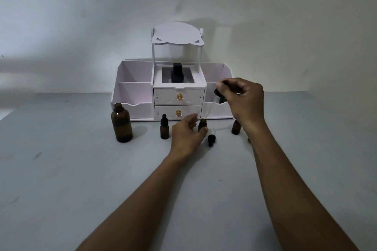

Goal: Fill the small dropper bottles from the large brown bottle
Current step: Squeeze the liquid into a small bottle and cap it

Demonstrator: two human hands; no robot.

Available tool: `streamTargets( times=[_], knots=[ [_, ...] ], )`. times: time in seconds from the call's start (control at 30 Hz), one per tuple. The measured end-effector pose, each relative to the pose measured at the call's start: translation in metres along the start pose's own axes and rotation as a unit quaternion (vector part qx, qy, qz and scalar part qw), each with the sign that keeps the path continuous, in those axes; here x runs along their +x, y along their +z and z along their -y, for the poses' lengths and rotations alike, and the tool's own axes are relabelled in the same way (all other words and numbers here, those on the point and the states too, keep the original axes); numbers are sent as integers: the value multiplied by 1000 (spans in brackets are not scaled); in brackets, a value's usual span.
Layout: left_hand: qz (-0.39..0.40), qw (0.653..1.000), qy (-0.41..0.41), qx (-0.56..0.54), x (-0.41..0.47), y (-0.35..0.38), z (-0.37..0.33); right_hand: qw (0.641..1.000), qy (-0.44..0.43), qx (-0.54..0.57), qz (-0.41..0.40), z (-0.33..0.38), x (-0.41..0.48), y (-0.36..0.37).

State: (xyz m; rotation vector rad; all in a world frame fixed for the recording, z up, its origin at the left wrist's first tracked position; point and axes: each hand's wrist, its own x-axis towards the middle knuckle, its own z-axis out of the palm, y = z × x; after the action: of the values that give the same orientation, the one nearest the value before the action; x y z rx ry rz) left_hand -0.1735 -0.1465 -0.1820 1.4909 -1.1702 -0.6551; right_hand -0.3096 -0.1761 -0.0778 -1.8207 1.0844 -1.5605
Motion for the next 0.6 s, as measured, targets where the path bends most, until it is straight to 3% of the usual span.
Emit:
streamTargets(
  times=[0.6],
  knots=[
    [20, 999, 19, 39, -1, -3, -1, 998, 2, -62, 16, -16, 4, 16]
  ],
)
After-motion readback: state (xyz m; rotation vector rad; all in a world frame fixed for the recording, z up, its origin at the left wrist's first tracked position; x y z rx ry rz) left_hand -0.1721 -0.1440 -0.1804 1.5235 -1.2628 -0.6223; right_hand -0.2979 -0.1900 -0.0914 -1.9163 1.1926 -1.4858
